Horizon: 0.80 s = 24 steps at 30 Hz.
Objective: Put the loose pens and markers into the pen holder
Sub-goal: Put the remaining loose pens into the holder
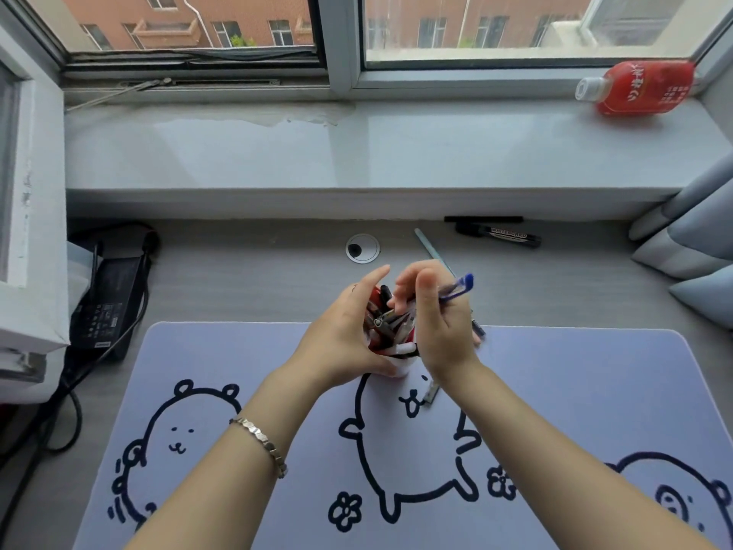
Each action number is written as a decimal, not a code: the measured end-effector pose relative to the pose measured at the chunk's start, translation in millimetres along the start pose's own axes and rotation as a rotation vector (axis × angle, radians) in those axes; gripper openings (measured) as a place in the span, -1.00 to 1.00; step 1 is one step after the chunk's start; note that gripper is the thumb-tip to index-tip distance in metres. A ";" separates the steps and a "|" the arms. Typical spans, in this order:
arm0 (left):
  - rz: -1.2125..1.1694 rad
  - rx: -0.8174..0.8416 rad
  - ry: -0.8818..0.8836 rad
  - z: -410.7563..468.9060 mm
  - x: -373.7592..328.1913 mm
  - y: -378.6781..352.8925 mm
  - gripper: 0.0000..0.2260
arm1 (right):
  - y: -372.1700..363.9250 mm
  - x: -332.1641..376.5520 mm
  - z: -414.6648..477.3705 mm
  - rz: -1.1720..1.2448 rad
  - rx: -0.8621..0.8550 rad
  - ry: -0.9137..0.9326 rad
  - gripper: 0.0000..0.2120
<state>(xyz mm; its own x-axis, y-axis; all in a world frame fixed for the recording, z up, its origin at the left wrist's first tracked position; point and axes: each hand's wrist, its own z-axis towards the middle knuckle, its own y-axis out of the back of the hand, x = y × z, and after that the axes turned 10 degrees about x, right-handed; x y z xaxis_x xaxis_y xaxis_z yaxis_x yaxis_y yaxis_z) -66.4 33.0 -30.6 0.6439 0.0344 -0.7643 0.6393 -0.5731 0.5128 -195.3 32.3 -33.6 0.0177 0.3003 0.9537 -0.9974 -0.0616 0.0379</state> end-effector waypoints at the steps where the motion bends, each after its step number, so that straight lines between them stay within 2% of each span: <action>1: 0.003 0.000 -0.001 0.2 0.1 0.0 0.00 | -1.6 1.0 -0.7 -0.004 0.010 -0.003 -0.61; 3: 0.007 0.000 0.001 0.0 -0.4 0.2 -0.01 | -3.8 3.9 0.7 -0.018 -0.018 0.013 -0.64; 5: 0.007 0.006 0.010 -1.0 -1.5 0.0 -0.02 | -0.2 2.3 3.1 0.001 -0.110 -0.013 -0.85; 6: 0.005 0.007 0.011 -1.5 -2.3 0.1 -0.02 | 3.3 1.2 3.5 -0.032 -0.149 -0.003 -0.85; 8: 0.010 0.004 0.009 -1.8 -3.1 0.7 -0.02 | 10.7 -4.4 0.5 -0.135 -0.158 0.037 -0.69; 11: 0.015 0.009 0.011 -1.0 -2.8 1.4 -0.02 | 18.8 -9.1 -8.0 -0.220 -0.071 0.141 -0.53; 12: 0.016 0.008 0.011 -0.7 -2.7 1.4 -0.02 | 20.2 -11.2 -9.3 -0.240 -0.050 0.154 -0.52; 14: 0.016 0.003 0.010 -0.7 -2.5 1.2 -0.03 | 19.7 -13.3 -9.9 -0.292 -0.018 0.109 -0.64; 16: -0.002 0.003 0.018 0.4 -0.4 -0.2 -0.03 | 15.9 -18.1 -13.2 -0.462 0.051 0.058 -0.72; 21: -0.061 -0.008 0.006 2.3 5.1 -3.6 -0.14 | -2.3 -8.5 -45.1 -0.881 0.439 -0.002 -0.31; 23: -0.073 -0.007 0.013 2.4 6.7 -3.4 -0.13 | -0.1 -0.7 -48.2 -0.987 0.511 -0.014 -0.25; 24: -0.075 -0.004 0.010 2.5 6.9 -3.6 -0.13 | 3.4 1.9 -43.5 -0.937 0.544 -0.042 -0.26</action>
<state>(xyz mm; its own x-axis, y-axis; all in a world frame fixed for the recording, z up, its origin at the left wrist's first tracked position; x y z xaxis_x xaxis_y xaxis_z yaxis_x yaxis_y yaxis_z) -65.4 33.2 -38.7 0.5983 0.0857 -0.7967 0.6875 -0.5655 0.4556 -201.7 74.1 -44.6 0.7692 0.4157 0.4853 -0.4212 -0.2413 0.8743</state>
